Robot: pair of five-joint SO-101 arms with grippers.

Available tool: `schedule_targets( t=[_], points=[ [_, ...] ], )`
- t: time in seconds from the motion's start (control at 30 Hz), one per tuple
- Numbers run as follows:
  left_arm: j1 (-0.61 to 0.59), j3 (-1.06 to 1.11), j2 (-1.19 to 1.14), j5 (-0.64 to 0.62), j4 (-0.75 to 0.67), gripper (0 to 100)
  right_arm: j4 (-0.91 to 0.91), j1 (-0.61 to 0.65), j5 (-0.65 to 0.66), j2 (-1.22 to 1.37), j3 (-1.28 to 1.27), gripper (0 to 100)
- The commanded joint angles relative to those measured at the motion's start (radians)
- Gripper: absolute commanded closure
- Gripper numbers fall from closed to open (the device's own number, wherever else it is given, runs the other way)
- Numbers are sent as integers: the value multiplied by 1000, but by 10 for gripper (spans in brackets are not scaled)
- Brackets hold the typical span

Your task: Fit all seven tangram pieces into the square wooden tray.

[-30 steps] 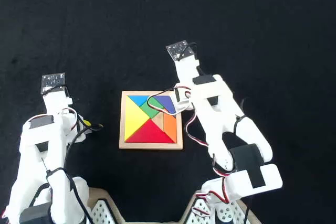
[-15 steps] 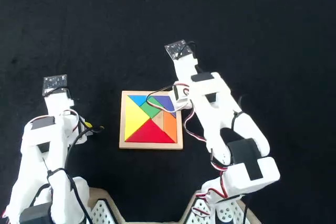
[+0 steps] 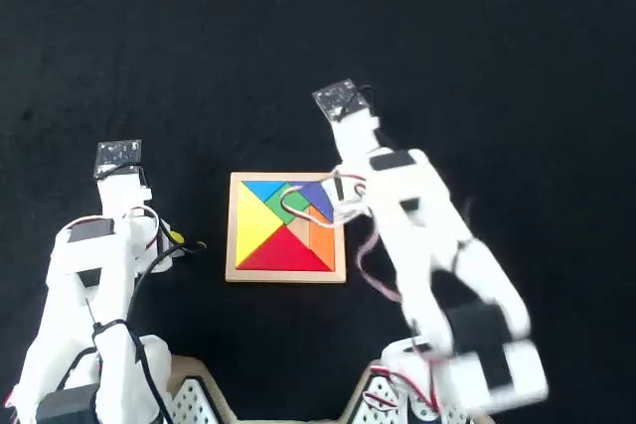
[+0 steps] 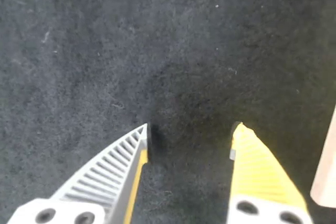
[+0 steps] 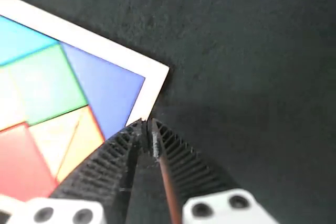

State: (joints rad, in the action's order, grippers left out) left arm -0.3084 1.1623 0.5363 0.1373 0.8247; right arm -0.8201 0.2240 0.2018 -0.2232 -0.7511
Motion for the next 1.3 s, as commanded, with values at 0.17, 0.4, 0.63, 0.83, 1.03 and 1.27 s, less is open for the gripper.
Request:
schedule_targets(
  t=[0.17, 0.4, 0.63, 0.83, 1.03, 1.27],
  points=[
    [-54, -498, 109, -11, 281, 743, -144, -129, 9, -717, -76, 984],
    [-58, -492, 465, -11, 365, 744, -178, -106, 15, -1202, -183, 941],
    [-51, -205, 988, -11, 253, 740, -166, -112, 8, -1484, -329, 822],
    [-42, 150, 1292, -11, 8, 740, 95, -114, 14, -1653, -547, 822],
    [2, 251, 1212, -11, -235, 739, 531, -204, 14, -1630, -704, 822],
    [140, 328, 1229, -11, -252, 739, 620, -474, 3, -1566, -811, 822]
  ],
)
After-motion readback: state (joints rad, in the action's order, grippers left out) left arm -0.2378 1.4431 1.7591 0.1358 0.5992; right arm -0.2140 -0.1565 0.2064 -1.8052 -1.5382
